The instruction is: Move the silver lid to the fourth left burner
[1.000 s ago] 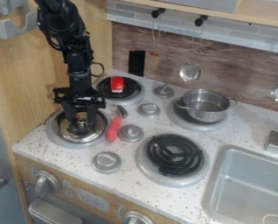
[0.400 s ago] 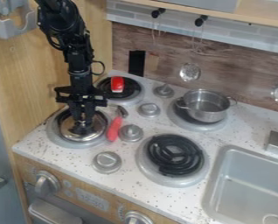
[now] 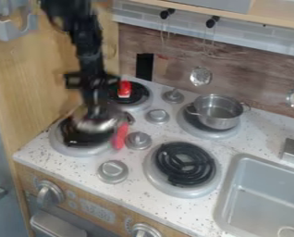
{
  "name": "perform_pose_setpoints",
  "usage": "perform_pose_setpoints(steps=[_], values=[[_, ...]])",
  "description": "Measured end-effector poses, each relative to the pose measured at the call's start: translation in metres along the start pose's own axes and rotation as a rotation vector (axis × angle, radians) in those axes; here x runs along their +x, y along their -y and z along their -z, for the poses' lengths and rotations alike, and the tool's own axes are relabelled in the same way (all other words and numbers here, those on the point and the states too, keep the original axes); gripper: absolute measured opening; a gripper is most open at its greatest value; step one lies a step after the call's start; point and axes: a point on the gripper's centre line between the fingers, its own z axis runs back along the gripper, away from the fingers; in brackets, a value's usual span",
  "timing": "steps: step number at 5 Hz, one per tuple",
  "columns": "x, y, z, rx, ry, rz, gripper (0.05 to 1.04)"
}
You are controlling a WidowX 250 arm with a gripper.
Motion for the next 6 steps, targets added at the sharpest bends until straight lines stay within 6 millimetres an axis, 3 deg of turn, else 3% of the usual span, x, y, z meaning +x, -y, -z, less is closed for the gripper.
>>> perform_pose_setpoints(steps=[1,2,3,4,6], values=[[0.000,0.051,-0.001,-0.045,-0.010,0.131,0.238],[-0.004,0.078,0.005,-0.054,-0.029,0.224,0.238],[-0.022,0.113,0.027,-0.061,-0.099,0.351,0.238],[-0.033,0.133,0.044,-0.054,-0.152,0.423,0.237],[-0.037,0.136,0.071,-0.043,-0.219,0.439,0.237]])
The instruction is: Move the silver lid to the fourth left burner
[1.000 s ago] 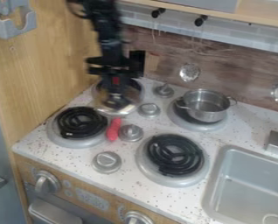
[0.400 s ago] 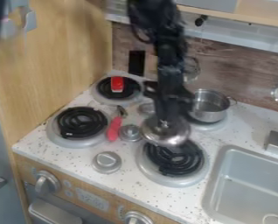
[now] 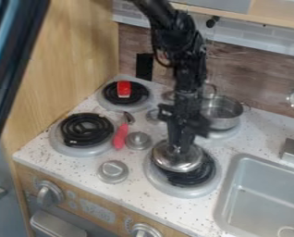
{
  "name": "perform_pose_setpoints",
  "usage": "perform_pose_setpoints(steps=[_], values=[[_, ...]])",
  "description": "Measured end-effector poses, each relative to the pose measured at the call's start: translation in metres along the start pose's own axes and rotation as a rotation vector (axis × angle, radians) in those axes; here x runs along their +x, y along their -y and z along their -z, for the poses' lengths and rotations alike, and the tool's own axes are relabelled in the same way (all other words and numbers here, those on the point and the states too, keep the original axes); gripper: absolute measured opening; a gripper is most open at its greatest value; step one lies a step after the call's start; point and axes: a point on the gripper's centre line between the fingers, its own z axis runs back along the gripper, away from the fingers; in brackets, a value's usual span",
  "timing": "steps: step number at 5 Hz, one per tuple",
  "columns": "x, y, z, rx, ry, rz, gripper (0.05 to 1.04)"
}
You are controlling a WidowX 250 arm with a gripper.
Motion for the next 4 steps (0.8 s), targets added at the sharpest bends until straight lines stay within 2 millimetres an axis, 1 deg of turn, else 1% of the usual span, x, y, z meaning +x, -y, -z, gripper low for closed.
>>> perform_pose_setpoints(steps=[1,2,3,4], values=[[0.000,0.000,0.000,0.007,-0.005,0.001,0.297],[-0.006,0.008,-0.001,0.018,-0.018,-0.015,0.595],[-0.006,0.012,-0.041,0.036,0.054,-0.044,0.895],[-0.008,0.014,-0.065,0.036,0.099,-0.072,1.024]])
